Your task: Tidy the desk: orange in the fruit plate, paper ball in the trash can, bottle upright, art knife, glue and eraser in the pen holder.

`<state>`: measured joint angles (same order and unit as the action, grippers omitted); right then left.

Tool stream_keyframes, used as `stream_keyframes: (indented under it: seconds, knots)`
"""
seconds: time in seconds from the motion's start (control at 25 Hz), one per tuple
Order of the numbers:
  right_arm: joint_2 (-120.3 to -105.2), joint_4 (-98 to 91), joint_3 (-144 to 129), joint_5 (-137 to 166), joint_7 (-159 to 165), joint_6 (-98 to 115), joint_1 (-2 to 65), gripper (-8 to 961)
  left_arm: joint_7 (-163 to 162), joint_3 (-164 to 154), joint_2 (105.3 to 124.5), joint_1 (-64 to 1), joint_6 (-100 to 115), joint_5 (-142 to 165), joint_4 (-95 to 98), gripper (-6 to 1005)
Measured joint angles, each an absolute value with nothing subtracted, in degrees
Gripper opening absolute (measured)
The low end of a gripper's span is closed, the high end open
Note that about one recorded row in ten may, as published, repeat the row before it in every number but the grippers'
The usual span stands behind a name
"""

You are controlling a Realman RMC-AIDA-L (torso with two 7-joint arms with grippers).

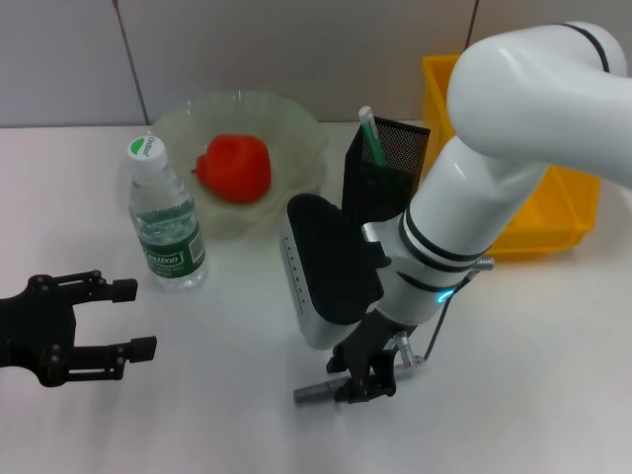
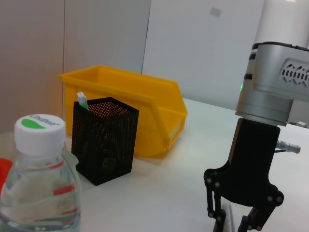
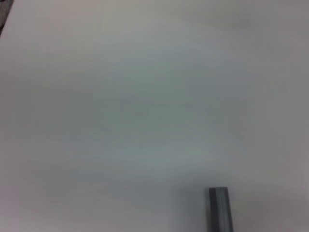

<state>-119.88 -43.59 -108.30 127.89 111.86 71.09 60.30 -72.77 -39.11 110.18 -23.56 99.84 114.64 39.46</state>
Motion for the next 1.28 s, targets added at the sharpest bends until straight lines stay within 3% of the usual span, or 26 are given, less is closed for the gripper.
stream_keyframes:
  seconds: [0.56, 0.88, 1.28]
  knots:
    - [-119.88, -43.07, -108.64, 127.43, 111.87, 70.92, 60.42, 240, -72.77, -39.1, 110.03, -23.73, 99.84, 114.6, 39.46, 798]
    - [-119.88, -43.06, -108.63, 127.43, 112.02, 70.77, 60.31, 149, -72.77, -39.0, 110.03, -23.73, 99.84, 114.52, 39.46, 798]
    - [-119.85, -45.11, -107.78, 127.43, 112.35, 71.33, 59.72, 143, -72.77, -38.59, 109.99, -23.73, 99.85, 114.51, 39.46, 798]
